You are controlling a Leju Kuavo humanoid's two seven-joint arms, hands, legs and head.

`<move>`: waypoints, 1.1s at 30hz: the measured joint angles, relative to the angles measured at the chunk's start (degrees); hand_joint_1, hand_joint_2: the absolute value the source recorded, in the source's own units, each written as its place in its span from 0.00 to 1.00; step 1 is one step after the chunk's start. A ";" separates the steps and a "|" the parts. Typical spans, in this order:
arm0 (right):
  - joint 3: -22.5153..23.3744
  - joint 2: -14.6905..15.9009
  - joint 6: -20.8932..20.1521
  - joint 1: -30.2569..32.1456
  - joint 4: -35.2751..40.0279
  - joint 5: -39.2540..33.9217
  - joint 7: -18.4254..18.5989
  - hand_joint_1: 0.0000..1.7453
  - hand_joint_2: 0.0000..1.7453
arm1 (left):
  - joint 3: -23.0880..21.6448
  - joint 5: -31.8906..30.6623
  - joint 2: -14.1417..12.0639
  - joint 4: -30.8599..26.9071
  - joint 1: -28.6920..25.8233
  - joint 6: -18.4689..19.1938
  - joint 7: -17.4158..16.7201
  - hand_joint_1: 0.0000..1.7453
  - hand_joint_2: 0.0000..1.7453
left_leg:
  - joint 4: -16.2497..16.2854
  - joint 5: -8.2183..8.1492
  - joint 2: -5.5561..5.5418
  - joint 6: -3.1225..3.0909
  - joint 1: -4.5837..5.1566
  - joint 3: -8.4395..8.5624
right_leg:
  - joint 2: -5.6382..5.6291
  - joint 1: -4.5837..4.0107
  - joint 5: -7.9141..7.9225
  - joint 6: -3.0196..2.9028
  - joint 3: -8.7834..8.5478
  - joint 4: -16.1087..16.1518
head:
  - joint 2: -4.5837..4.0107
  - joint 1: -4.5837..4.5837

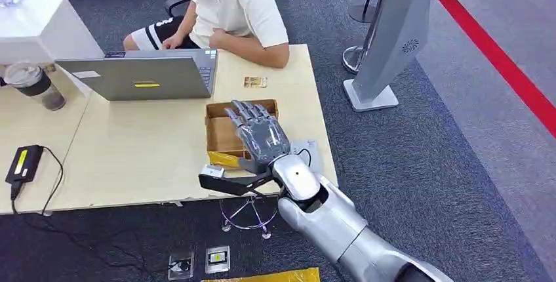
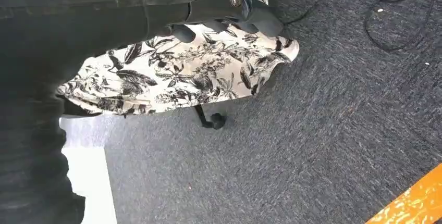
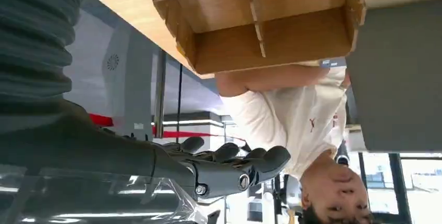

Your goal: Pass the card to the sensor for recognition and then transmit it.

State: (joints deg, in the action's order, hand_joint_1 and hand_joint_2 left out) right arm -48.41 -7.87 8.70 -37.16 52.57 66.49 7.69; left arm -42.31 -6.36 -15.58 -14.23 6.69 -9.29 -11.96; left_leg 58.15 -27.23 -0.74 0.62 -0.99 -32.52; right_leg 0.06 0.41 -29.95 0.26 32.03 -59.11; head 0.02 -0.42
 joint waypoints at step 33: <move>0.92 -0.41 3.26 -1.06 -14.43 -1.29 0.44 0.08 1.00 | 0.00 -1.16 0.35 0.00 0.97 -0.26 0.44 0.00 1.00 | 0.00 0.00 0.06 0.00 0.00 0.01 | -0.05 0.00 0.01 0.00 0.02 -0.01 | 0.00 0.00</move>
State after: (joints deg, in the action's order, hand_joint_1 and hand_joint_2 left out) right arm -47.50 -8.28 11.96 -38.22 38.14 65.20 8.13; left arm -42.31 -7.52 -15.23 -14.23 7.67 -9.55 -11.52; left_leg 58.16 -27.22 -0.68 0.62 -0.99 -32.51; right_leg 0.00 0.41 -29.94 0.27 32.05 -59.11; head 0.02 -0.42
